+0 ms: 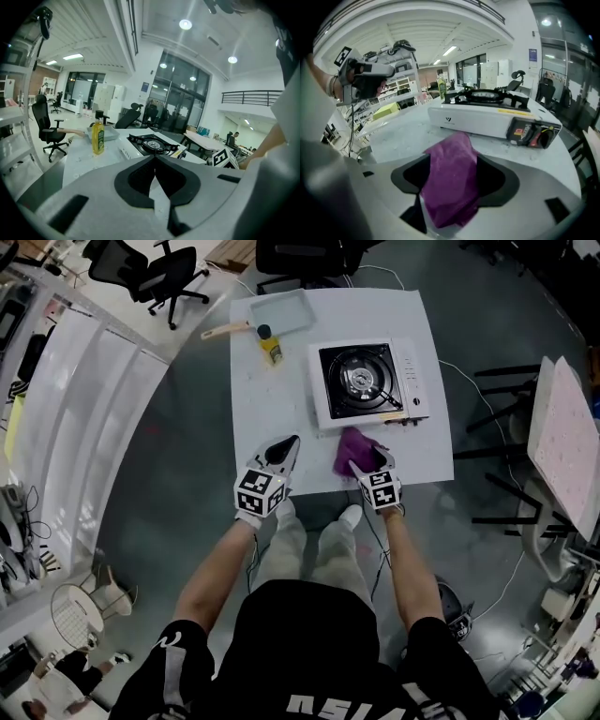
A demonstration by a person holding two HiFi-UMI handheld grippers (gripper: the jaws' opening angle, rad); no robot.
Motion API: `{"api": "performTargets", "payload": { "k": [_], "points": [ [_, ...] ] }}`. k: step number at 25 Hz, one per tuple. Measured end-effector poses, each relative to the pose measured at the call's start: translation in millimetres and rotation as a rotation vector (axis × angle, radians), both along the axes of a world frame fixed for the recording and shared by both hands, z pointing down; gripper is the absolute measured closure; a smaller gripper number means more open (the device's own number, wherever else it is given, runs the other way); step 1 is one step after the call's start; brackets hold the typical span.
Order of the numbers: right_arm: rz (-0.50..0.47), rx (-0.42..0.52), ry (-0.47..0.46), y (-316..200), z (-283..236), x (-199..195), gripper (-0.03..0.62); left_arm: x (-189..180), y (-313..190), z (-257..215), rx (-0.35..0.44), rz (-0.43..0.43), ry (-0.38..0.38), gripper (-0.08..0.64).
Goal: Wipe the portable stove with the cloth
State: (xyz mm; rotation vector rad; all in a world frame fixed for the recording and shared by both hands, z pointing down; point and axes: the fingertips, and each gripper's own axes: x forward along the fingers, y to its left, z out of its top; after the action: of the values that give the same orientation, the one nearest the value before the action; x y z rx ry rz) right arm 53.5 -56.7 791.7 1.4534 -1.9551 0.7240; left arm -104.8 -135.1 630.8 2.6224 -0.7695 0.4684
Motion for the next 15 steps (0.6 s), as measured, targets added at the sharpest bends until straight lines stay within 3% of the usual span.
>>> {"api": "performTargets", "payload": {
  "k": [4, 9, 13, 15],
  "points": [
    [-0.038, -0.065, 0.066, 3.8, 22.0, -4.9, 0.324, -3.1, -1.9, 3.1, -0.004, -0.011, -0.007, 0.557],
    [-0.014, -0.063, 0.055, 1.6, 23.2, -5.1, 0.325, -8.3, -2.5, 5.3, -0.007, -0.023, -0.013, 0.557],
    [0.0, -0.092, 0.008, 8.4, 23.1, -16.9, 0.454, -11.5, -1.4, 2.6, -0.007, -0.031, -0.013, 0.557],
    [0.015, -0.114, -0.019, 11.4, 22.4, -20.6, 0.477, -12.6, -0.8, -0.2, -0.003, -0.029, -0.013, 0.557]
  ]
}}
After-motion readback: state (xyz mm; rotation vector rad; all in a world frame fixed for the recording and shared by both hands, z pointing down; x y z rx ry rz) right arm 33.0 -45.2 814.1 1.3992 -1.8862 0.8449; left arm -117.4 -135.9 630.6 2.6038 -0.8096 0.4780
